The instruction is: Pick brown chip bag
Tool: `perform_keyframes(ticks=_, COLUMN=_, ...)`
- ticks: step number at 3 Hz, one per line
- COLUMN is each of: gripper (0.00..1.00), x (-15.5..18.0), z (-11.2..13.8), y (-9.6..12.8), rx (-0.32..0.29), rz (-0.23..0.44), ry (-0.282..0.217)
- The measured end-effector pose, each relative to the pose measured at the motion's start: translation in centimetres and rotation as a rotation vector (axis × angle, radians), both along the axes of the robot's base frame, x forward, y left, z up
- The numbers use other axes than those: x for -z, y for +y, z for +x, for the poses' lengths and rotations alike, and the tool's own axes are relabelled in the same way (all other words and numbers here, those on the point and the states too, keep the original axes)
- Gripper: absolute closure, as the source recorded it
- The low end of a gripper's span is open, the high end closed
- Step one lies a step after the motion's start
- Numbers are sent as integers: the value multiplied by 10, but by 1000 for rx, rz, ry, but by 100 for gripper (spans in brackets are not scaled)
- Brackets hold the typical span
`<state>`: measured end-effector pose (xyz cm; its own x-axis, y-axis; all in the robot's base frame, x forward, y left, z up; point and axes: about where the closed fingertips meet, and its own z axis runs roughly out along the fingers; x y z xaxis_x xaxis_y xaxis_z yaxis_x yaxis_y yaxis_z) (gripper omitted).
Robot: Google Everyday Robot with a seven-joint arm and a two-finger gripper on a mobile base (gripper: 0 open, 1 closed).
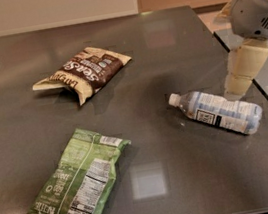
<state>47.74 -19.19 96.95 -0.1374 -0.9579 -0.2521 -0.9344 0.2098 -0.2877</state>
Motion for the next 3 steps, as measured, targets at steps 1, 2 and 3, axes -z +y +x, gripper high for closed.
perform_keyframes(ticks=1, gripper=0, x=9, z=26, y=20, rx=-54, rz=29, ry=-22)
perform_keyframes(ticks=2, gripper=0, x=15, z=42, y=33, rx=-89, rz=49, ry=-36)
perform_keyframes(ticks=3, gripper=0, x=25, z=76, y=67, rx=-153, rz=98, ry=-65)
